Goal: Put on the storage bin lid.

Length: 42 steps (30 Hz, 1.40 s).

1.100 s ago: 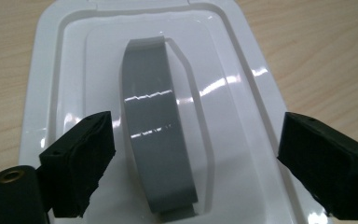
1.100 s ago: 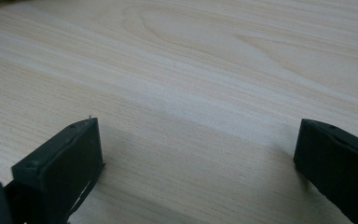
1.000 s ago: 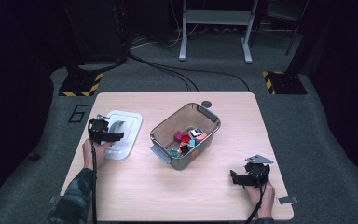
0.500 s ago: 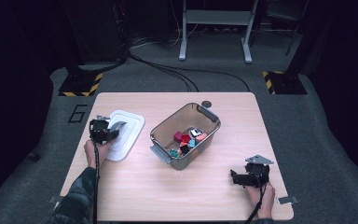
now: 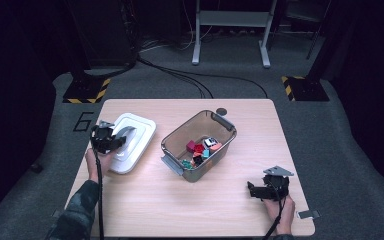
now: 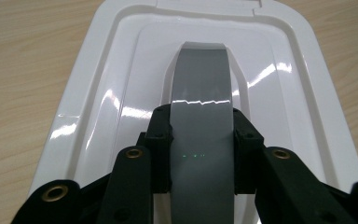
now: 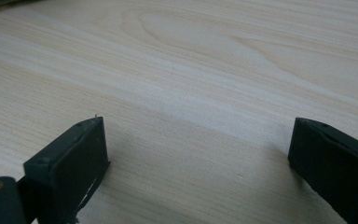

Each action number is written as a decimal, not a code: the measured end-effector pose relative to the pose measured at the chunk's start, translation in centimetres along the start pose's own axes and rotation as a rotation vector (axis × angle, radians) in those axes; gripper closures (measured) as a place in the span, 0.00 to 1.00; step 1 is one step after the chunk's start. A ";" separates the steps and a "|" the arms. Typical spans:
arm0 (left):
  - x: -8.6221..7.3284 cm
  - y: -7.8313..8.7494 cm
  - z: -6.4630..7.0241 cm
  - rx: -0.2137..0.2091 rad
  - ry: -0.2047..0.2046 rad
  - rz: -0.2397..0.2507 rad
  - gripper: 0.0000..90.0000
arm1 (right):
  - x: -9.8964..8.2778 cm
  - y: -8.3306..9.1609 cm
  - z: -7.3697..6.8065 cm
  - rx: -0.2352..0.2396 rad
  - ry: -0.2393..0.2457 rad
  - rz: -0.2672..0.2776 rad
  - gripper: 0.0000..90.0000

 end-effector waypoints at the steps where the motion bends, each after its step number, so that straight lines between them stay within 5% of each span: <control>1: 0.0 0.0 0.0 0.000 0.000 0.000 0.74 | 0.0 0.0 0.0 0.000 0.000 0.000 0.04; 7: 1.1 1.0 0.1 -0.027 -0.010 -0.003 0.74 | 0.0 0.0 0.0 -0.001 0.000 0.000 0.04; 20: 6.5 3.3 1.3 -0.087 0.006 0.053 0.74 | 0.0 0.0 0.0 -0.001 0.000 0.001 0.04; 30: 10.2 3.8 4.5 -0.146 -0.027 0.070 0.74 | 0.0 0.0 0.0 -0.002 0.002 0.001 0.05; 42: 12.3 3.4 8.5 -0.217 -0.072 0.074 0.74 | 0.0 0.0 0.0 -0.003 0.002 0.002 0.05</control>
Point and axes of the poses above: each handheld gripper's, and its own axes: y roughly backward along the jaws, x roughly out of its top, z roughly to its right, the point moved 6 cm from there along -y, roughly forward along the jaws, and after that the axes turned 13 degrees about z, right-handed, at the moved point
